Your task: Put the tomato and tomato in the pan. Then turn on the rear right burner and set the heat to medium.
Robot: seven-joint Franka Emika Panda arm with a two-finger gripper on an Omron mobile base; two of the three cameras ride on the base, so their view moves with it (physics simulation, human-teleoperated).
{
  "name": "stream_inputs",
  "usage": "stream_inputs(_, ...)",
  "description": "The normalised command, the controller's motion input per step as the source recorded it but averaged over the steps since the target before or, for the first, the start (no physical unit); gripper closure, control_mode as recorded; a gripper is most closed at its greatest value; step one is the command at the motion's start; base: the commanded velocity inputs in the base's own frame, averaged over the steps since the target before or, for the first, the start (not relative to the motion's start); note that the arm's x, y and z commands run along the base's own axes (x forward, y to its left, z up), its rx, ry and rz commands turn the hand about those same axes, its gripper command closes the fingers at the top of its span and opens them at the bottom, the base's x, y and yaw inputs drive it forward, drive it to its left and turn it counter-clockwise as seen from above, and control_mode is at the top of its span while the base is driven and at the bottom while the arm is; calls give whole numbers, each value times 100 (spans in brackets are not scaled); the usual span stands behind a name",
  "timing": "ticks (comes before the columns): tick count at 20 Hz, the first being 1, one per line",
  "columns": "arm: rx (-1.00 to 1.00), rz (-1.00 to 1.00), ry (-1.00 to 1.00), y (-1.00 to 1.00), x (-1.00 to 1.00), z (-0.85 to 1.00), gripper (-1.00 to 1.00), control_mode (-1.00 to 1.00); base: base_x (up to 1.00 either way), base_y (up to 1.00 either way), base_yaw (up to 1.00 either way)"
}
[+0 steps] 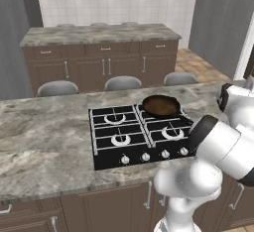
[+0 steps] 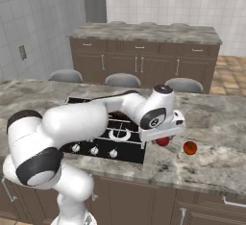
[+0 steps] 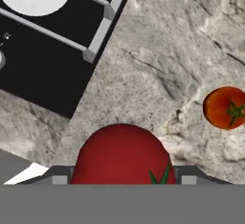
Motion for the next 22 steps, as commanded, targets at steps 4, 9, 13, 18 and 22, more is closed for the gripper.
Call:
stream_inputs(4, -7, -6, 4, 100, 52, 20, 100, -100, 0, 0, 0)
stream_inputs(9, 0, -23, 4, 70, 73, 10, 100, -100, 0, 0, 0)
stream_inputs(13, 0, -34, 3, 61, 66, 22, 100, -100, 0, 0, 0)
stream_inputs(18, 7, -29, 2, 30, 46, 16, 100, -100, 0, 0, 0)
stream_inputs(22, 16, -10, 0, 1, 46, 0, 100, -100, 0, 0, 0)
